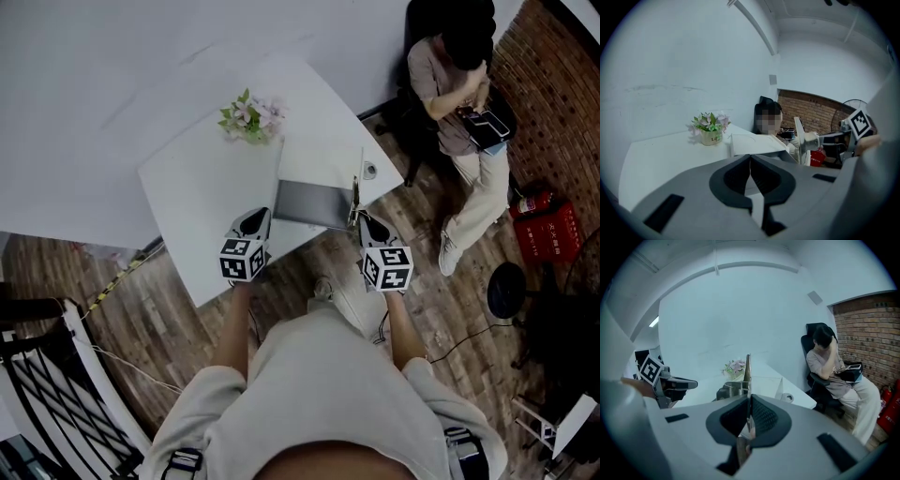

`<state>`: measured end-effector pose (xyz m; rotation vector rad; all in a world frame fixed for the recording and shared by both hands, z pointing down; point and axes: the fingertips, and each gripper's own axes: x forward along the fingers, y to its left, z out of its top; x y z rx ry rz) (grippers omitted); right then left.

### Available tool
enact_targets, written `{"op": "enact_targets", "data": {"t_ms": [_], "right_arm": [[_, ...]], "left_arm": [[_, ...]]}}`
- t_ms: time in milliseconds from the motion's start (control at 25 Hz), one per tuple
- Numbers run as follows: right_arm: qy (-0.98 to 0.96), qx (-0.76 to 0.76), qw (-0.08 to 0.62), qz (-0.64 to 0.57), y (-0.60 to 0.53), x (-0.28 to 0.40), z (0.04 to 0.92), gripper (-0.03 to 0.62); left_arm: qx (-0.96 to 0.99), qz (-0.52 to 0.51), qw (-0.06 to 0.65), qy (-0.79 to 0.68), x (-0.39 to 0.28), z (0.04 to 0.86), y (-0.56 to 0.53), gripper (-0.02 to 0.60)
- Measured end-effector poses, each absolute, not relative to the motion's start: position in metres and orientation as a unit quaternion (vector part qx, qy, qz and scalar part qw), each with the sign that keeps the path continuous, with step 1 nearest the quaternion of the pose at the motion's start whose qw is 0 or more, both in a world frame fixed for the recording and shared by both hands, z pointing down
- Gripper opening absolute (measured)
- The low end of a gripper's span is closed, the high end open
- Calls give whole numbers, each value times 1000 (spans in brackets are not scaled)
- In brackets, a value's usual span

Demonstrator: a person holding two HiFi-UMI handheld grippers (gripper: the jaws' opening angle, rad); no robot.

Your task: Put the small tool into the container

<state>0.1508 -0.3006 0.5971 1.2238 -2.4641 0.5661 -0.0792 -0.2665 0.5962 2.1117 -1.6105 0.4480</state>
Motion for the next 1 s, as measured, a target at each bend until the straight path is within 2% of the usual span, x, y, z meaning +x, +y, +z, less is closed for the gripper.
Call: {"op": "enact_targets", "data": {"t_ms": [1000], "right_arm": [[-860, 435, 166, 208, -320, 149, 611, 1]], "left_arm": [[772, 183, 220, -568, -75, 602, -294, 11]]}}
